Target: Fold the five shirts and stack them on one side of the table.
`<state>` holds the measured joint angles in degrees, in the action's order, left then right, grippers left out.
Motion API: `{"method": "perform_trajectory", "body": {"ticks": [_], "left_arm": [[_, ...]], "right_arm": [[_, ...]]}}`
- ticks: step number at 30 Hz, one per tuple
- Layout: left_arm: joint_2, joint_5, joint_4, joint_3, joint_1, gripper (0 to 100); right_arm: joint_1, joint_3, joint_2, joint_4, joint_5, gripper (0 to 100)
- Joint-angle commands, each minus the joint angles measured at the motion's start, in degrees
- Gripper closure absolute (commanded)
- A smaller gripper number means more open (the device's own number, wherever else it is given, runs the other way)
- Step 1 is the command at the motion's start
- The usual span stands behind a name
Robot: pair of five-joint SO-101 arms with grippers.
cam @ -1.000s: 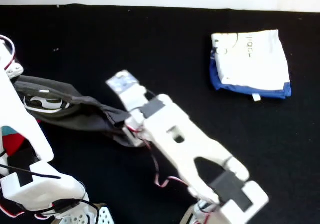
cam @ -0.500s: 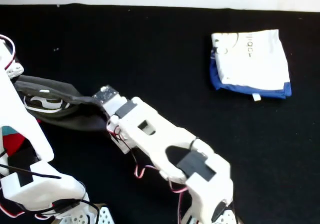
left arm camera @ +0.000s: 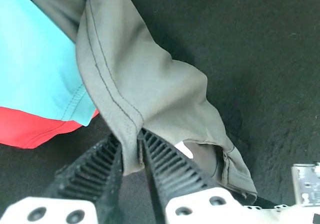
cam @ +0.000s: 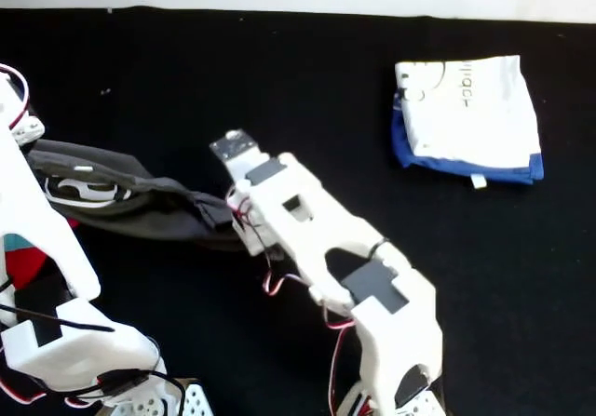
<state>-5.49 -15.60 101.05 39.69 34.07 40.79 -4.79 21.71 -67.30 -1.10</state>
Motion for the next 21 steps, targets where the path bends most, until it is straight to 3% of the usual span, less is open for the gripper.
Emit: {"method": "perform_trajectory", "body": {"ticks": [1, 8, 16, 21], "left_arm": [[0.5, 0.3, 0.2, -1.9, 0.2, 99], [2.8, 0.5, 0.3, -6.7, -5.5, 99], [21.1, 0.4, 0.2, -6.7, -15.7, 99], [29.5, 0.3, -1.9, -6.7, -17.2, 99]], "right_arm": [[-6.1, 3.2, -9.0, -2.5, 0.0, 99.2], [-18.7, 3.4, -28.9, -3.1, 10.5, 99.2], [-31.0, 4.4, -44.4, -2.7, 21.6, 99.2], [-37.7, 11.8, -49.4, -2.6, 24.4, 99.2]]}}
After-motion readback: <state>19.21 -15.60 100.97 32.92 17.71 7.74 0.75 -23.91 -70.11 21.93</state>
